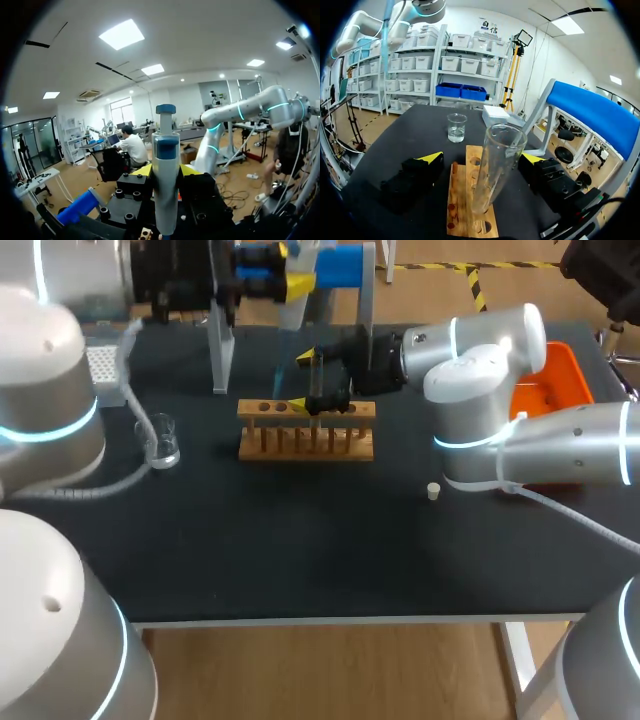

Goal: Invert the test tube, pick up the pipette, mount the tip to pipette, aspirate from beaker and dispense into the tube, eject the tip, return the pipette, and cap with the stopper.

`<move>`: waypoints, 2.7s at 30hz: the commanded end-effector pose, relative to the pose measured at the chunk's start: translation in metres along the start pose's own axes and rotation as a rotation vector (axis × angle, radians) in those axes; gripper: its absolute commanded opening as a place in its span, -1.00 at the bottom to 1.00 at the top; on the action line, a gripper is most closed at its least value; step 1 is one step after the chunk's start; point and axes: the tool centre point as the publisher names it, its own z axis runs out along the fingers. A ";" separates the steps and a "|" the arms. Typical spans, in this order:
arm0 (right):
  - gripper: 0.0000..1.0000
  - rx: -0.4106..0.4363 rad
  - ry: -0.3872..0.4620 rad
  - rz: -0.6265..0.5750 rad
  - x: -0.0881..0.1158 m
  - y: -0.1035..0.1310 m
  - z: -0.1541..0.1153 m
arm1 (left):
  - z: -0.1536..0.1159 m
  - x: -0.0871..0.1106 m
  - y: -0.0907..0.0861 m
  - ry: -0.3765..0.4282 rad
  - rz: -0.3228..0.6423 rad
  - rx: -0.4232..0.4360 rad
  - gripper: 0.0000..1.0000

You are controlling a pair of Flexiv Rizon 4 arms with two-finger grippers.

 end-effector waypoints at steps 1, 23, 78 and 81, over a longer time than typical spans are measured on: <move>1.00 0.000 0.002 0.000 -0.001 0.000 0.000 | -0.001 0.033 0.020 -0.072 -0.003 0.048 -1.00; 1.00 0.000 0.002 0.000 -0.001 0.000 0.000 | 0.050 0.067 0.086 -0.050 -0.056 0.164 -1.00; 1.00 -0.011 -0.008 0.007 -0.004 -0.011 -0.040 | 0.047 0.066 0.096 -0.060 -0.123 0.149 -1.00; 1.00 -0.019 -0.001 0.004 -0.003 -0.014 -0.053 | 0.047 0.066 0.096 -0.060 -0.123 0.149 -1.00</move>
